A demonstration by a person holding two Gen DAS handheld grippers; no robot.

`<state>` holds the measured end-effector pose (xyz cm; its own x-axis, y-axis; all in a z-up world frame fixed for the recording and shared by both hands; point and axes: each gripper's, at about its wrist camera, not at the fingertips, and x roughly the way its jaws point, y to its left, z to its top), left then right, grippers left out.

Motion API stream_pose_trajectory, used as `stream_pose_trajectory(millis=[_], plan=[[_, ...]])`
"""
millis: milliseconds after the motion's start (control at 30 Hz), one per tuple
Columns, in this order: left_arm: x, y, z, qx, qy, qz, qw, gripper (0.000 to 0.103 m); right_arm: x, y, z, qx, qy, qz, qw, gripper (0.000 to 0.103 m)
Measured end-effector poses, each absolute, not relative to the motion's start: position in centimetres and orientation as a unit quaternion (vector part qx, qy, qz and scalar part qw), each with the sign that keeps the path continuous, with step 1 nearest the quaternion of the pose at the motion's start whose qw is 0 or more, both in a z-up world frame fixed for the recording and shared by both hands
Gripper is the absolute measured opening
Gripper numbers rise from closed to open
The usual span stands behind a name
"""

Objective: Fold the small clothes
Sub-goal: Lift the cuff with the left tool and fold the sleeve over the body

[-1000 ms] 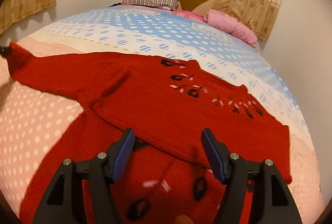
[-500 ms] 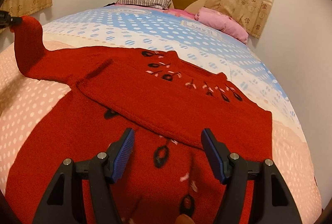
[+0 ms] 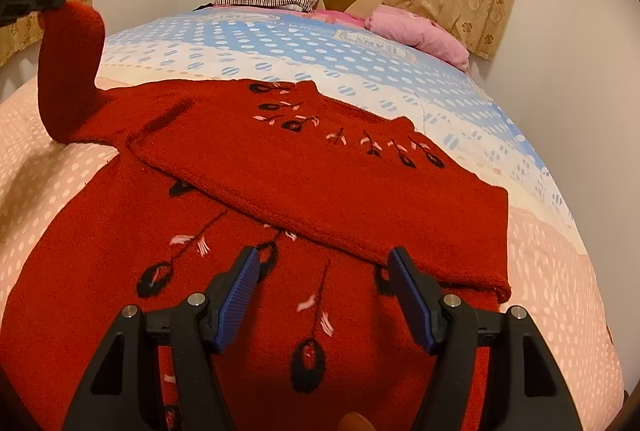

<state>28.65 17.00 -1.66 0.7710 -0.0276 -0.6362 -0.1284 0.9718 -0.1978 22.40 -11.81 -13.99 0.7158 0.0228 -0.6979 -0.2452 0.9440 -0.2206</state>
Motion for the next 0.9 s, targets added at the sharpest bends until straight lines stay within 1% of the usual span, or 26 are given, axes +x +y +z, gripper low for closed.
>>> stream_pose_trajectory(millis=[733, 900], plan=[[32.0, 6.0, 2.8, -0.132, 0.308, -0.044, 0.941, 0.003, 20.7, -18.3, -13.2, -0.135, 0.375, 0.051, 0.916, 0.067], [32.4, 2.5, 3.3, -0.136, 0.305, -0.076, 0.939, 0.003, 20.3, -20.0, -13.4, -0.125, 0.378, 0.044, 0.916, 0.067]])
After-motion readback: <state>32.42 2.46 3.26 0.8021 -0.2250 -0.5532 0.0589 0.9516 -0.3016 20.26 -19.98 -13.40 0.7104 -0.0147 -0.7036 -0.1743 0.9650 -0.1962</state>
